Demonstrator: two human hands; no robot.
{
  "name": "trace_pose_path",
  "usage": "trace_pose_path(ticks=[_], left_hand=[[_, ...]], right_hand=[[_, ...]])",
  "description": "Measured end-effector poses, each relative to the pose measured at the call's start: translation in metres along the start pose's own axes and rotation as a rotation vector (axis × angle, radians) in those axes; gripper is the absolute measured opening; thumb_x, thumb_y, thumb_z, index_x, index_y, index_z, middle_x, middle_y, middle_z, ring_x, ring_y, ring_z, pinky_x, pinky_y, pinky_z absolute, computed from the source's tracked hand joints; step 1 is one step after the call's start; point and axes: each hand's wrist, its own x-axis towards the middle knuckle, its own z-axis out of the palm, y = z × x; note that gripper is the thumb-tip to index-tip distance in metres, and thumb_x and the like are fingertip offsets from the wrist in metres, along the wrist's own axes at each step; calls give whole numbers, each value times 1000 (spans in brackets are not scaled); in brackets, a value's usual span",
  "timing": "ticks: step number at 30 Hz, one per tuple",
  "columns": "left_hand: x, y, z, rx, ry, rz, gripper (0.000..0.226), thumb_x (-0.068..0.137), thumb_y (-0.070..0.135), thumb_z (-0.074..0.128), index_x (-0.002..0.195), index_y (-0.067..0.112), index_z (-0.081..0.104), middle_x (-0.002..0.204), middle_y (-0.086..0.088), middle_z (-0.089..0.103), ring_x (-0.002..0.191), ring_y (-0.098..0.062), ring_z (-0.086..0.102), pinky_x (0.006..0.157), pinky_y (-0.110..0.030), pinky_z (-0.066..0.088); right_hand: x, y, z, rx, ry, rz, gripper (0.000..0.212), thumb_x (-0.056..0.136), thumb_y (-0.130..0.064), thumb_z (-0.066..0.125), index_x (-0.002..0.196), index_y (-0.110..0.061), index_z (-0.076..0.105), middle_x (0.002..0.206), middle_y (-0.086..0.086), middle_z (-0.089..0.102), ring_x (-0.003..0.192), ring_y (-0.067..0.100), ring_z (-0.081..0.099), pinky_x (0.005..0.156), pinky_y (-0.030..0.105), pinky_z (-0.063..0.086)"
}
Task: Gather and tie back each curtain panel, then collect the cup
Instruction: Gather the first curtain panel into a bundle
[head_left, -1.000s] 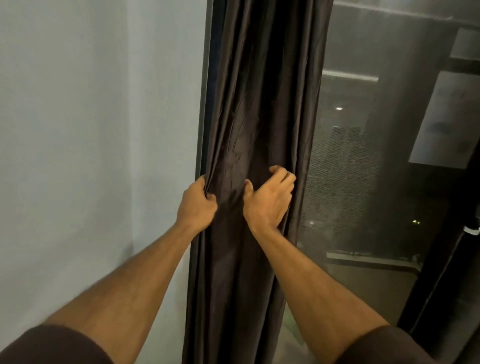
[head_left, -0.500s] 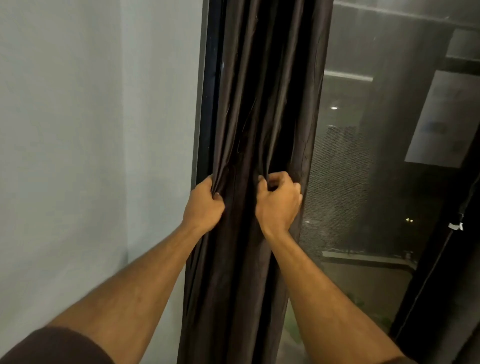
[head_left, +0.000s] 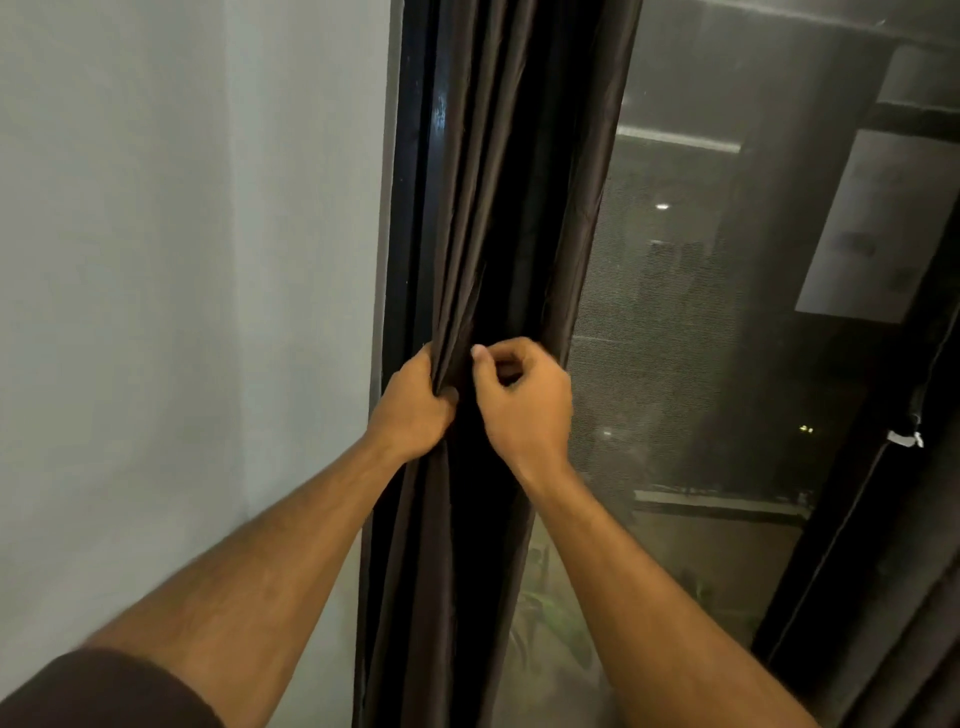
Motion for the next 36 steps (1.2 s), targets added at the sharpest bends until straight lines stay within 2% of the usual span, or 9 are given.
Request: trace_pose_path(ticks=[3, 6, 14, 19, 22, 25, 29, 33, 36], left_hand=[[-2, -4, -2, 3, -8, -20, 47, 99, 4, 55, 143, 20, 52, 109, 11, 68, 91, 2, 67, 73, -8, 53], [-3, -4, 0, -17, -29, -28, 54, 98, 3, 56, 147, 21, 46, 109, 15, 64, 93, 4, 64, 71, -1, 48], [-4, 1, 14, -152, -168, 15, 88, 76, 19, 82, 152, 29, 38, 124, 16, 67, 111, 6, 65, 95, -16, 51], [-4, 5, 13, -99, -88, -13, 58, 94, 12, 69, 146, 23, 45, 126, 5, 65, 116, -11, 64, 104, -36, 53], [-2, 5, 11, -82, -63, -120, 48, 103, 15, 56, 149, 27, 47, 125, 4, 65, 113, -16, 64, 104, -42, 53], [-5, 7, 12, -107, -64, -120, 47, 100, 14, 59, 143, 32, 53, 120, 3, 68, 105, -14, 67, 93, -33, 57], [-10, 10, 15, -290, -109, -128, 23, 86, 29, 64, 106, 40, 66, 104, 6, 71, 100, -13, 68, 94, -31, 52], [-9, 8, 11, -611, -109, -205, 54, 97, 53, 45, 123, 13, 71, 122, -13, 70, 116, -21, 64, 105, -41, 42], [-1, 8, 10, -319, -135, -243, 75, 101, 61, 43, 164, 29, 18, 174, -2, -2, 158, -14, 5, 124, -38, 8]], right_hand=[[-3, 12, -12, -226, 377, 14, 44, 84, -30, 79, 118, -15, 55, 121, 2, 53, 111, 20, 53, 95, 36, 45], [3, 22, -16, -52, 152, 319, 48, 91, -22, 76, 131, -15, 51, 127, 0, 59, 114, 18, 61, 95, 35, 52], [2, 1, -1, 229, -294, 234, 17, 89, -4, 60, 95, -7, 75, 88, 3, 78, 85, 16, 75, 82, 39, 63], [5, 0, -6, 374, -479, 286, 19, 87, -7, 57, 74, 5, 64, 71, 8, 62, 69, 14, 57, 66, 29, 47], [13, 9, -8, 402, -329, 359, 18, 96, -10, 58, 95, -9, 76, 87, -7, 75, 82, 2, 69, 71, 14, 53], [29, 21, -1, 321, -290, 405, 27, 107, -18, 51, 131, -10, 62, 121, 5, 70, 113, 18, 67, 99, 37, 56], [46, 22, 14, 411, -386, 469, 37, 111, -18, 43, 147, -10, 44, 129, 16, 67, 113, 32, 70, 97, 54, 57], [55, 15, 17, 594, -476, 507, 72, 102, -66, 33, 158, -20, 32, 134, 16, 64, 106, 33, 73, 95, 56, 58], [46, 10, 19, 707, -606, 415, 94, 86, -85, 32, 161, -29, 28, 152, 11, 53, 133, 29, 59, 111, 55, 47]])
